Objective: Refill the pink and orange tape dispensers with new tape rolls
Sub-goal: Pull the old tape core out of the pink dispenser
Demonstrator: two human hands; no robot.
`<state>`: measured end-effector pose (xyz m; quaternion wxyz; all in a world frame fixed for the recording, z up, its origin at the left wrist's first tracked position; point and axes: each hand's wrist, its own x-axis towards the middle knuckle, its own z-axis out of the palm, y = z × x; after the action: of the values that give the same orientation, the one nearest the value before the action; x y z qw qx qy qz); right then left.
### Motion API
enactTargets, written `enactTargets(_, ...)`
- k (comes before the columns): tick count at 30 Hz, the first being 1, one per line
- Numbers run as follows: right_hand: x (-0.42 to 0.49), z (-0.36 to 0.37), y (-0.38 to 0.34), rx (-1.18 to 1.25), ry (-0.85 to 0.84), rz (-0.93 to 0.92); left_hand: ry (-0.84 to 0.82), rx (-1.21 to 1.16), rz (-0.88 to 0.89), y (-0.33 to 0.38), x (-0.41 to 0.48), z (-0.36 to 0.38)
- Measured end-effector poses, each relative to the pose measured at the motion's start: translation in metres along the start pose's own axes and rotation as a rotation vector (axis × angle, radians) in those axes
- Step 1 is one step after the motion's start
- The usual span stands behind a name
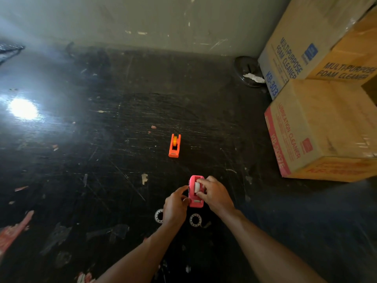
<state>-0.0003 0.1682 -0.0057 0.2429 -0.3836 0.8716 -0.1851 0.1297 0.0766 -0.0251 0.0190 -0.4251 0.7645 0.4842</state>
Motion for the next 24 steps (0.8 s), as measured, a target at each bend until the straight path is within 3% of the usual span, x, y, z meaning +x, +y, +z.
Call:
enactTargets(7, -0.006, -0.006, -0.002, 0.020, 0.002, -0.020, -0.012, 0.008, -0.019, 0.004, -0.002, -0.006)
enactTargets(12, -0.018, -0.010, -0.002, 0.048, 0.037, -0.054, 0.063, -0.116, 0.029, 0.014, -0.009, -0.013)
enactTargets(24, -0.058, -0.013, -0.009, 0.134, 0.102, -0.102, 0.034, -0.245, 0.083, 0.016, -0.038, -0.015)
